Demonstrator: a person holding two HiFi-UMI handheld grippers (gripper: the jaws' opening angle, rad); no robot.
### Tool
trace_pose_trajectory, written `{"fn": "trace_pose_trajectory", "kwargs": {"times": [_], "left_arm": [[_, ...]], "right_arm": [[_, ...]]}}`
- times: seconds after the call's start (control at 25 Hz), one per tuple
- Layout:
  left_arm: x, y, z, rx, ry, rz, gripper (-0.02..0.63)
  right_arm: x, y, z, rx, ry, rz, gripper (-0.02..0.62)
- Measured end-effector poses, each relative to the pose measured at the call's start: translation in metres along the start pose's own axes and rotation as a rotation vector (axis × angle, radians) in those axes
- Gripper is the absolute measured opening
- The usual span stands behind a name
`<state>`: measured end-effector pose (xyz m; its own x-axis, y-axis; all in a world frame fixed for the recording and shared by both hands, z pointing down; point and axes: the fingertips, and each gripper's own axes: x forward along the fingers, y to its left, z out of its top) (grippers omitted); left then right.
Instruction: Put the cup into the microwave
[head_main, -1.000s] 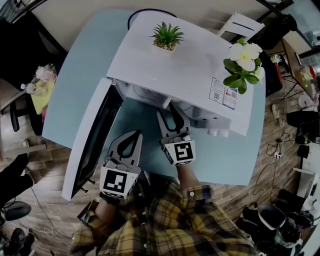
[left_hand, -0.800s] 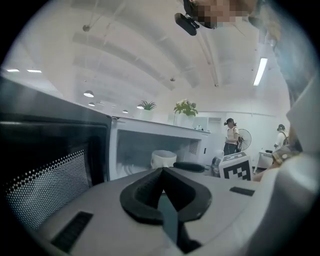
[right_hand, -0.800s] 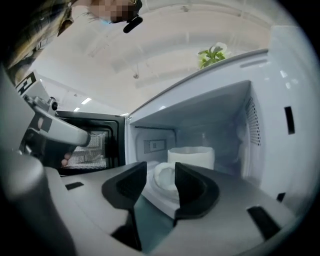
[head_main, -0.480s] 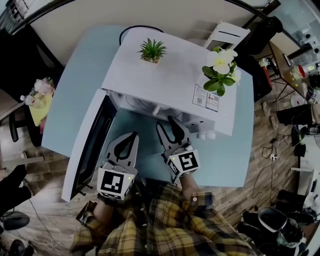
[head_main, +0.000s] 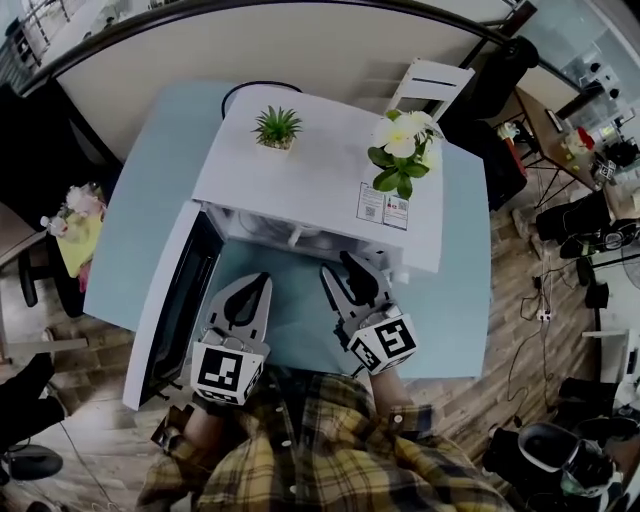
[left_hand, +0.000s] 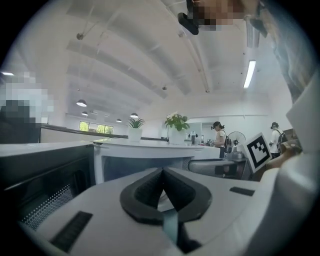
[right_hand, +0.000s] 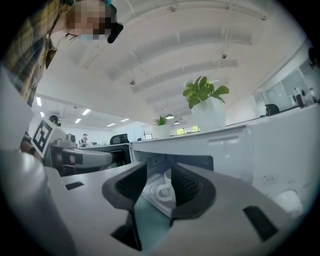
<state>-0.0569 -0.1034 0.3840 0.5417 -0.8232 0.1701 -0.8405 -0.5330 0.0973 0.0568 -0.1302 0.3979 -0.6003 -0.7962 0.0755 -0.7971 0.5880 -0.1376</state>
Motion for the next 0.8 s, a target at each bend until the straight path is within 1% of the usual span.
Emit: {"fn": "trace_pose_trajectory", "kwargs": {"times": [0.12,0.24,0.4,0.72,0.8], "left_arm": [[0.002,-0.004,0.004,0.009,-0.005,-0.011,-0.003],[0.004,-0.007,0.011,0.019,-0.014,-0.024,-0.003],[0.006,-0.010,0.017,0.022,-0.017,-0.037,-0.003],[0.015,-0.016,0.020,0.027,-0.008,-0.072,-0.003],[0.017,-0.019,0.021,0.028,-0.010,-0.079,-0.003]], "right_arm": [[-0.009,0.000,0.015,-0.005,-0.006,0.018,0.156],[-0.017,0.003,0.027,-0.035,-0.002,0.029,0.155],[-0.028,0.003,0.040,-0.057,-0.004,0.021,0.145],[-0.046,-0.008,0.050,-0.047,-0.005,-0.020,0.049],[-0.049,-0.011,0.050,-0.038,-0.004,-0.025,0.037]]}}
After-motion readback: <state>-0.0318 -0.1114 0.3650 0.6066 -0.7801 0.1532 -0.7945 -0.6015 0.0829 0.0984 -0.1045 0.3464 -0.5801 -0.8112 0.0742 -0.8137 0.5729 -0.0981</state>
